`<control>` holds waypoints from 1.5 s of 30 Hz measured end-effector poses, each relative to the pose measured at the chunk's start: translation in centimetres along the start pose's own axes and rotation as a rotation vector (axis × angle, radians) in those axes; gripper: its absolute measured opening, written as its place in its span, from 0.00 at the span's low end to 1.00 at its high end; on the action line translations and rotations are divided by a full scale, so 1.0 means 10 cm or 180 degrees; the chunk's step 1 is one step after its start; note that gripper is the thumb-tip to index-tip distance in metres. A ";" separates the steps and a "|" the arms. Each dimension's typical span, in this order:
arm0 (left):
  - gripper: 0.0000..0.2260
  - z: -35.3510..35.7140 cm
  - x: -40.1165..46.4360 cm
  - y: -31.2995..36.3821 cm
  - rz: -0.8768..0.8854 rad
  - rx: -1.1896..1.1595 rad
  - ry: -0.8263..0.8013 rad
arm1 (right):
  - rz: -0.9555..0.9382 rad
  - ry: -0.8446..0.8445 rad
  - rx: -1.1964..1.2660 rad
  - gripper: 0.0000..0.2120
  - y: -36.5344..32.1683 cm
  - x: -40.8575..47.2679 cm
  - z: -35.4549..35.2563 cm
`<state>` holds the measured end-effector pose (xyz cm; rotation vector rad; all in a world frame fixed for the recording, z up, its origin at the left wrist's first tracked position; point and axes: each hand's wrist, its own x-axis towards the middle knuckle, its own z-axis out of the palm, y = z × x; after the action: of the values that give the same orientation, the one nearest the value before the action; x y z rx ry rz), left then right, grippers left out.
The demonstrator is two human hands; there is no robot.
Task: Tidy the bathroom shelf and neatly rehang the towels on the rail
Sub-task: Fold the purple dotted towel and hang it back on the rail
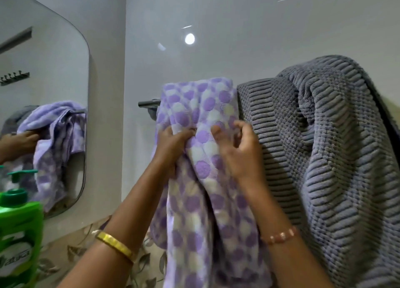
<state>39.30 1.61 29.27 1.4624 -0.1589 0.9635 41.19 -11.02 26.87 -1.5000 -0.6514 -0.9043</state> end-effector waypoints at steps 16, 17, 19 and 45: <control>0.16 -0.24 -0.58 -0.32 0.0336 -0.0617 -0.0163 | 0.0886 0.0032 0.1730 0.11 0.12 0.00 0.12; 0.19 -0.25 -0.56 -0.32 0.0114 -0.0843 -0.0214 | 0.0883 0.0043 0.1745 0.11 0.16 -0.10 0.07; 0.23 -0.29 -0.54 -0.36 -0.0234 -0.1214 -0.0353 | 0.0751 0.0007 0.1717 0.11 0.21 -0.30 -0.04; 0.09 0.19 -2.48 -1.37 -0.1887 -0.1380 -0.0313 | 0.1594 -0.0750 0.0129 0.24 1.29 -2.13 -1.56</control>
<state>33.03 -8.79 3.59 1.0587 0.0015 0.3438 37.63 -26.00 1.82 -1.6450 -0.4250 -0.3335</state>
